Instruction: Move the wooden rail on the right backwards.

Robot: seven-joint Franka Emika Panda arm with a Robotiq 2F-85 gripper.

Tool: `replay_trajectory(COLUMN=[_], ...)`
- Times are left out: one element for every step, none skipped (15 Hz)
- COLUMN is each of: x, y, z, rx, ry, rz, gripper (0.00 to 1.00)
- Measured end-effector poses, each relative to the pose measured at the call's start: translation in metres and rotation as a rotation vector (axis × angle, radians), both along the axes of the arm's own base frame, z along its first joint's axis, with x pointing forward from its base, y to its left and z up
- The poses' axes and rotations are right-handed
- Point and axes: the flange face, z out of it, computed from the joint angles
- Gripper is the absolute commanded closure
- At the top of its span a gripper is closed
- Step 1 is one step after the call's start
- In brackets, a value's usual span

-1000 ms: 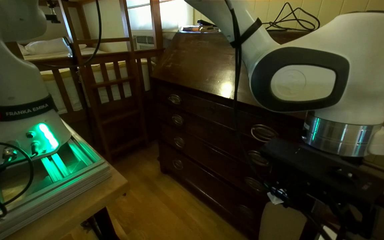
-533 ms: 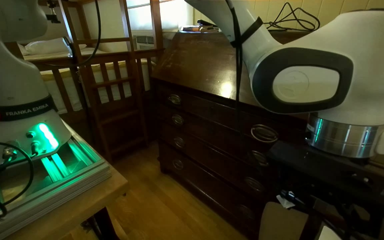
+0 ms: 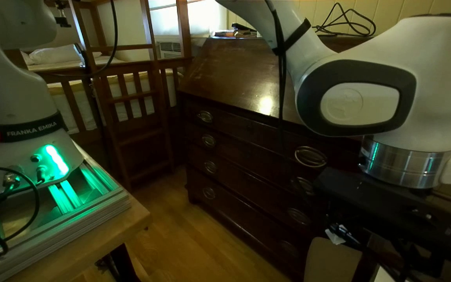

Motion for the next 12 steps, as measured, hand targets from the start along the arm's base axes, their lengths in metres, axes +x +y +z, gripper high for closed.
replay_trajectory(x=[0.000, 0.000, 0.000, -0.001, -0.002, -0.003, -0.005, -0.007, -0.009, -0.011, -0.012, -0.012], y=[0.000, 0.000, 0.000, 0.000, 0.000, -0.001, -0.002, -0.003, -0.005, -0.006, -0.009, -0.011], z=[-0.001, -0.004, -0.007, -0.011, -0.015, -0.019, -0.023, -0.026, -0.029, -0.032, -0.032, -0.030], rx=[-0.002, -0.004, -0.007, -0.013, -0.021, -0.029, -0.042, -0.052, -0.055, -0.053, -0.053, -0.052], ry=[-0.001, -0.001, -0.003, -0.005, -0.009, -0.012, -0.018, -0.023, -0.025, -0.028, -0.035, -0.047], rz=[-0.002, -0.001, -0.001, 0.000, 0.000, 0.000, -0.001, -0.003, -0.005, -0.004, -0.001, 0.003], gripper=[0.00, 0.00, 0.00, 0.00, 0.00, 0.00, 0.00, 0.00, 0.00, 0.00, 0.00, 0.00])
